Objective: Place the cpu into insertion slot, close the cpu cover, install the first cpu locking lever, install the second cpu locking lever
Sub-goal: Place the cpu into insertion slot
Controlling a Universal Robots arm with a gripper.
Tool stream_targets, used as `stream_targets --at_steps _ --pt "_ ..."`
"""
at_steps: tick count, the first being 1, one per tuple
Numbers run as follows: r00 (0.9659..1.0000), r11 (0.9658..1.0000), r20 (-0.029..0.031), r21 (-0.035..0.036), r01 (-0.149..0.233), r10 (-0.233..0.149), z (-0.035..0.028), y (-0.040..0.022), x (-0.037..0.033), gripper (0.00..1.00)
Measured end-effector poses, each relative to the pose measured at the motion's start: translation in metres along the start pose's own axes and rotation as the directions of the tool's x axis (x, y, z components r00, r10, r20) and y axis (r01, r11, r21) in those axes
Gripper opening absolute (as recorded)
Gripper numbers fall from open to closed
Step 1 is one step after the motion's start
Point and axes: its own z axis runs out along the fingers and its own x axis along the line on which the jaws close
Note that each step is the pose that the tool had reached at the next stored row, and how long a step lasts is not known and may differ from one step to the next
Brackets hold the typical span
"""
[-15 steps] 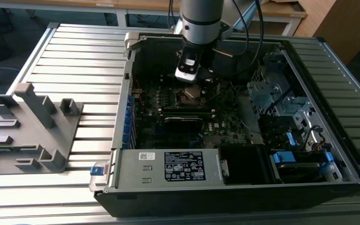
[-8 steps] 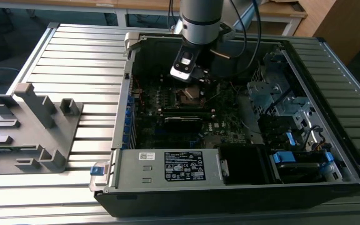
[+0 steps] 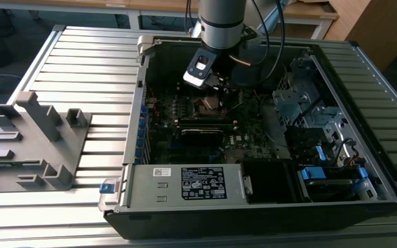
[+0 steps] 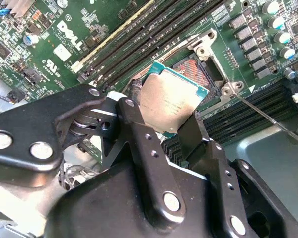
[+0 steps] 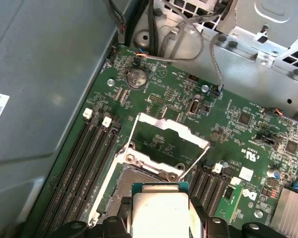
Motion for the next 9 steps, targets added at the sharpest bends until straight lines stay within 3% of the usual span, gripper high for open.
stream_targets --at_steps 5,9 --pt "0.9999 0.9999 0.0010 0.0003 -0.011 0.011 0.0002 0.0001 0.0001 0.54" --pt "0.9965 0.9965 0.0074 0.0022 -0.083 0.083 0.0008 0.0000 0.0001 0.54"
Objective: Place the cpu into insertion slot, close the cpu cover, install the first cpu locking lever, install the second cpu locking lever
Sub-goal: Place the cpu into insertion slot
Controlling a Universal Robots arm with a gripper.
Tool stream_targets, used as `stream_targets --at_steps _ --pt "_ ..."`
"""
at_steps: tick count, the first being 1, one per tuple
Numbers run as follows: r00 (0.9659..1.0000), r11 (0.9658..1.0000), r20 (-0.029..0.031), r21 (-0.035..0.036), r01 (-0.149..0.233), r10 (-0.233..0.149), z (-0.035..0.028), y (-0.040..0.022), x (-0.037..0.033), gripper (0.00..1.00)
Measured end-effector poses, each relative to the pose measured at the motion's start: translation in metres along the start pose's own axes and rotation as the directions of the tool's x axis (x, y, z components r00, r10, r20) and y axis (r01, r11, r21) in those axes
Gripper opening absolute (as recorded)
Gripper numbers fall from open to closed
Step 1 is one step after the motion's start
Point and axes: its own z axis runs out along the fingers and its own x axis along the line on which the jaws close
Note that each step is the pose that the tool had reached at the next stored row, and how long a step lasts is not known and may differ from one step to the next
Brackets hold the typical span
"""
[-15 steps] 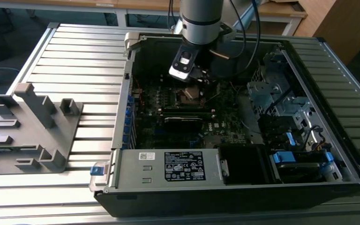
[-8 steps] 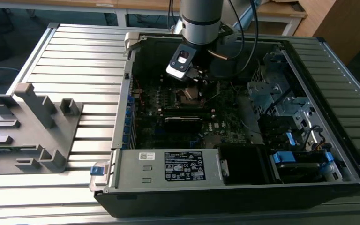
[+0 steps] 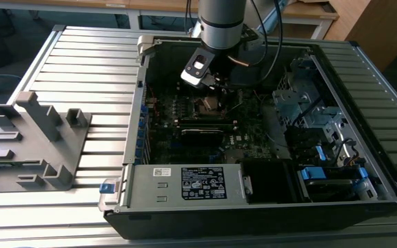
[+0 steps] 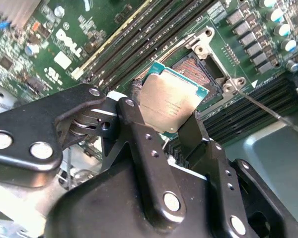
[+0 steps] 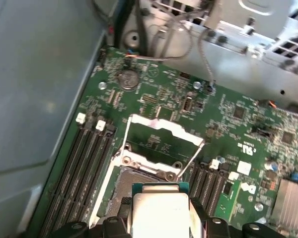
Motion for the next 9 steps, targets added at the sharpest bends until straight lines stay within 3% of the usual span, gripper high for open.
stream_targets --at_steps 4,9 --pt "0.9974 0.9974 0.0064 0.0020 -0.072 0.072 0.0006 -0.0001 0.0000 0.54" --pt "0.9867 0.9868 0.0147 0.0038 -0.162 0.162 0.0015 -0.0001 0.0000 0.54"
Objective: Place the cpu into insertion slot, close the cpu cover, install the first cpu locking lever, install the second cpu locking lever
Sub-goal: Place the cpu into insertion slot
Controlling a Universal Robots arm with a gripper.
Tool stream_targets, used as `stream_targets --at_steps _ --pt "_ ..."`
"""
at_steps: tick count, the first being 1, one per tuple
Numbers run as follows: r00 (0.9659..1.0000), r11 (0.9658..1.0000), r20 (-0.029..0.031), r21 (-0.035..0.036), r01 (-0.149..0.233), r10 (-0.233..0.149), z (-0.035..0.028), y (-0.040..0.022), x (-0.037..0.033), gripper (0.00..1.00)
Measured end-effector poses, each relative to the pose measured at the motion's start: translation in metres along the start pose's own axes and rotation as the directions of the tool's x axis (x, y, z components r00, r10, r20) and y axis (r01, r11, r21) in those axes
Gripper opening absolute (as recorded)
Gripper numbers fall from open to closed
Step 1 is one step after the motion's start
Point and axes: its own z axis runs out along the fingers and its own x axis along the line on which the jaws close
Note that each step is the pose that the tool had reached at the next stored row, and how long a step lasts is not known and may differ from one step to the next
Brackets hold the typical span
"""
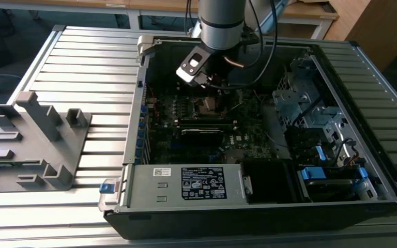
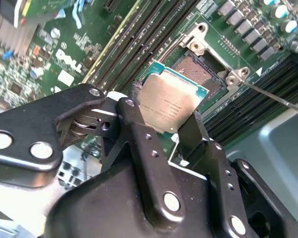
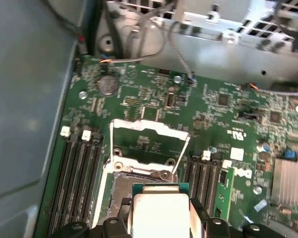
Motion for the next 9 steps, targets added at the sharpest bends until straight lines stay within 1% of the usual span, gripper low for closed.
stream_targets --at_steps 2,4,6,8,9 --pt "0.9993 0.9993 0.0032 0.0010 -0.037 0.037 0.0004 0.0000 0.0000 0.54" --pt "0.9973 0.9974 0.0064 0.0019 -0.073 0.073 0.0008 -0.0001 0.0000 0.54" --pt "0.9940 0.9941 0.0097 0.0028 -0.109 0.109 0.0012 -0.0001 0.0000 0.54" --pt "0.9896 0.9896 0.0130 0.0034 -0.144 0.144 0.0015 -0.0001 0.0001 0.54" --pt "0.9880 0.9881 0.0140 0.0037 -0.154 0.154 0.0015 -0.0002 0.0000 0.54"
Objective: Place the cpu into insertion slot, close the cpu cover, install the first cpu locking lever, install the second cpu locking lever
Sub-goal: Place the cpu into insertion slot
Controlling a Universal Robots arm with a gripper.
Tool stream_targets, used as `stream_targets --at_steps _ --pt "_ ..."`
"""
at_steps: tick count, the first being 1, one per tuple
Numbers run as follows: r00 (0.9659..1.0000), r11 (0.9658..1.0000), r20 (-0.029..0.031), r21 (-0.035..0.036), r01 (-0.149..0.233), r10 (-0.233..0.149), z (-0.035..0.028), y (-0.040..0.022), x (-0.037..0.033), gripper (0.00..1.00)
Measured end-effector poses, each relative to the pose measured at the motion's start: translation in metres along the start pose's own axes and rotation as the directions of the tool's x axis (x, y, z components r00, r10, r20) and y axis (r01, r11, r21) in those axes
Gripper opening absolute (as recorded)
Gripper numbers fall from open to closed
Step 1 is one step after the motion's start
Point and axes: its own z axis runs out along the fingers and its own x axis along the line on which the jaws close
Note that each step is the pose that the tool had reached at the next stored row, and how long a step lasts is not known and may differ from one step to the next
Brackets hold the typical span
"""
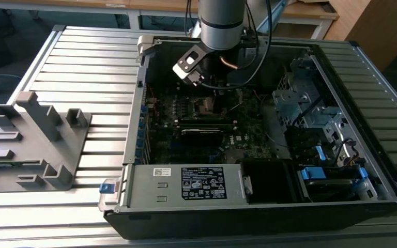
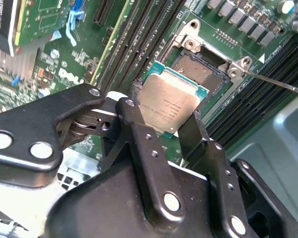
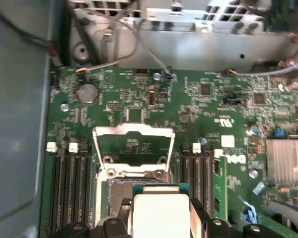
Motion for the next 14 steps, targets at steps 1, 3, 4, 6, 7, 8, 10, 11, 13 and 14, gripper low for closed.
stream_targets --at_steps 1,3,4,6,7,8,10,11,13,14 --pt "1.0000 1.0000 0.0001 0.0000 0.000 0.000 0.0000 0.0000 0.0000 0.54" --pt "1.0000 1.0000 0.0001 -0.0001 0.000 0.000 0.0000 0.0000 0.0000 0.54" --pt "1.0000 1.0000 0.0000 -0.0001 0.000 0.000 0.0000 0.0000 0.0000 0.54" --pt "1.0000 1.0000 -0.0002 -0.0002 -0.001 0.001 0.0001 0.0000 0.0002 0.54" --pt "1.0000 1.0000 -0.0003 -0.0003 -0.001 0.001 0.0002 0.0000 0.0006 0.54" --pt "1.0000 1.0000 -0.0003 -0.0002 -0.001 0.001 0.0001 0.0000 0.0011 0.54" --pt "1.0000 1.0000 -0.0001 -0.0001 -0.001 0.001 0.0000 0.0000 0.0026 0.54" --pt "1.0000 1.0000 -0.0001 -0.0001 -0.001 0.001 0.0000 0.0000 0.0034 0.54" --pt "1.0000 1.0000 -0.0002 -0.0001 0.000 0.000 0.0000 0.0000 0.0037 0.54" --pt "1.0000 1.0000 -0.0002 -0.0001 0.000 0.000 0.0000 0.0000 0.0037 0.54"
